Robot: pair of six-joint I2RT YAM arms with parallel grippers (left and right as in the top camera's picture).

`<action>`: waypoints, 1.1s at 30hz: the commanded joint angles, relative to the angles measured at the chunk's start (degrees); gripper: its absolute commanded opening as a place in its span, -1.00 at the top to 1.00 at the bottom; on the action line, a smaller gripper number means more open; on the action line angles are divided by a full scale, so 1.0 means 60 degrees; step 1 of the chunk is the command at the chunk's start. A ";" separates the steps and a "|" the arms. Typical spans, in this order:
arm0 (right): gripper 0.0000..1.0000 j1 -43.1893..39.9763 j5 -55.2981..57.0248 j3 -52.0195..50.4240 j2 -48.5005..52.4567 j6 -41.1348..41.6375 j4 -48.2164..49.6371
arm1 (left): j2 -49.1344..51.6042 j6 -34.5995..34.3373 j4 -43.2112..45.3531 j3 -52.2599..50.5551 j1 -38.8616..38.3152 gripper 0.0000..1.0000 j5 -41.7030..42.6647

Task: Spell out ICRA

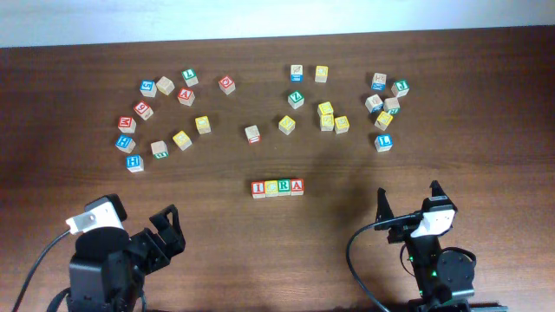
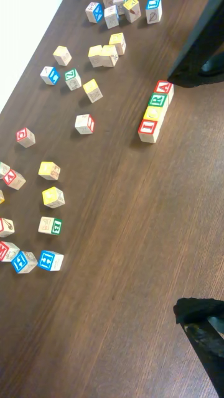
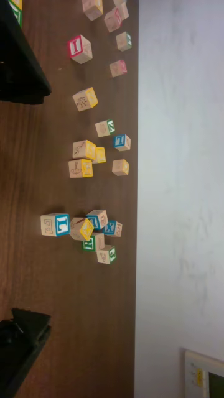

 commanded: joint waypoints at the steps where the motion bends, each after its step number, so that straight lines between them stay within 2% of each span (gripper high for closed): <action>1: -0.97 0.0062 0.0189 -0.0047 -0.0102 -0.0106 -0.0087 | -0.0047 -0.0087 -0.0015 -0.0036 0.0033 -0.98 -0.0106; 33: -0.97 0.0062 0.0076 -0.0047 -0.0102 -0.0280 -0.0084 | -0.0047 -0.0087 -0.0015 -0.0036 0.0033 -0.98 -0.0106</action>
